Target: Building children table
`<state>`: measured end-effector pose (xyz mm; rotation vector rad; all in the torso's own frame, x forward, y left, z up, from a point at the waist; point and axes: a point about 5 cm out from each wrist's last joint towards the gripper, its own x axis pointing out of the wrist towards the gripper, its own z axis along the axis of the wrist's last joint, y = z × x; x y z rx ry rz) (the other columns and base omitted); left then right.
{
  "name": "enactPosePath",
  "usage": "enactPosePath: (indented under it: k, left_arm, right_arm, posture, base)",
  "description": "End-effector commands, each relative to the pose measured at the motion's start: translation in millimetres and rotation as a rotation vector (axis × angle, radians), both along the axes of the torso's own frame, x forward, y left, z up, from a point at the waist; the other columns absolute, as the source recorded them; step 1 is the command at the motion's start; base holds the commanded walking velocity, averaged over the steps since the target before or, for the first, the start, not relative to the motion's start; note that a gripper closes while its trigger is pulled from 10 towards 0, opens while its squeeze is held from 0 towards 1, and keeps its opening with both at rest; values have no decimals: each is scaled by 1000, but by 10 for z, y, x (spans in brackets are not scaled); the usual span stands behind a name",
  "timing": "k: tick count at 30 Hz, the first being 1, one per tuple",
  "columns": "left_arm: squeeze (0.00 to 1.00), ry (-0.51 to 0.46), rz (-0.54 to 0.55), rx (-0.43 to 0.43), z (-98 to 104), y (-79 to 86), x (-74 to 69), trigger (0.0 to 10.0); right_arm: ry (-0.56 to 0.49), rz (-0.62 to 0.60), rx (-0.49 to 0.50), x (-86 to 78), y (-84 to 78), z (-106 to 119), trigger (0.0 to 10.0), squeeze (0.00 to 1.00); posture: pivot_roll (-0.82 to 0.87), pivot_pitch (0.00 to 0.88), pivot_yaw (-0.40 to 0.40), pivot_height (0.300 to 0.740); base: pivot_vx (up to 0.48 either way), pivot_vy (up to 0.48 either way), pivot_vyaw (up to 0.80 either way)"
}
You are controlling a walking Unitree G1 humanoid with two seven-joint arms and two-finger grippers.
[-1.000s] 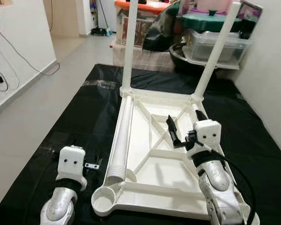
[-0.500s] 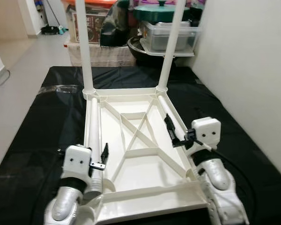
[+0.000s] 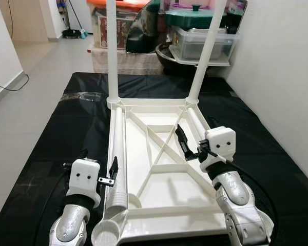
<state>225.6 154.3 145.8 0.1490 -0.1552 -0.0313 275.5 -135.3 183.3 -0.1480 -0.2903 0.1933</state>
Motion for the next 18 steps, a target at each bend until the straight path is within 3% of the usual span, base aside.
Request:
enactPosePath:
  k: [1, 18]
  left_arm:
    - [0, -5, -1, 8, 23, -6, -6, 10000]
    - [0, 11, 15, -14, -6, 4, 8, 10000]
  right_arm:
    - [17, -15, -3, 1, -19, -20, 10000, 0]
    - [40, -32, 0, 47, -64, -101, 10000, 0]
  posture:
    - [96, 0, -94, 740]
    - [98, 0, -98, 740]
  base:
    - [0, 0, 0]
    - [0, 0, 0]
